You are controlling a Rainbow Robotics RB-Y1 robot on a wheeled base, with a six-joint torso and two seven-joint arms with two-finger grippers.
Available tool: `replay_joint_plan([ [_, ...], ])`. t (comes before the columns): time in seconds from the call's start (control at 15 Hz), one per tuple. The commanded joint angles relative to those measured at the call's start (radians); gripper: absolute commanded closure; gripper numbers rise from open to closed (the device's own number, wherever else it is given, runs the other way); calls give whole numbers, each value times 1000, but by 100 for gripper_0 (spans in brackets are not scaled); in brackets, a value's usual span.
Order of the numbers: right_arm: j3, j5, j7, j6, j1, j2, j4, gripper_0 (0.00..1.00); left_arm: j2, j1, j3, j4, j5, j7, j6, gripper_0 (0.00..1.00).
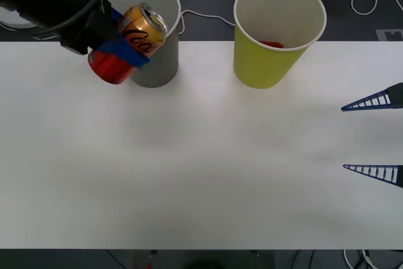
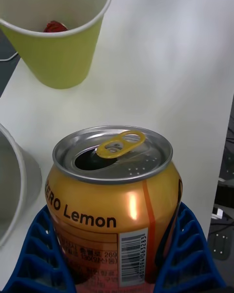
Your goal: Put the can into the green bin and the plastic bottle into the gray bin
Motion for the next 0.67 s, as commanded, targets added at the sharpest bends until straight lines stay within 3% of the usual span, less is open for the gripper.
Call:
replay_joint_plan([
  [0.07,0,0,0,0,0,0,0,0,-69,-212,-189,145,9,23,34,99],
  [0.33,0,0,0,0,0,0,0,0,-213,-453,-405,359,29,62,112,98],
  [0.67,0,0,0,0,0,0,0,0,-440,-582,-489,636,29,63,181,98],
])
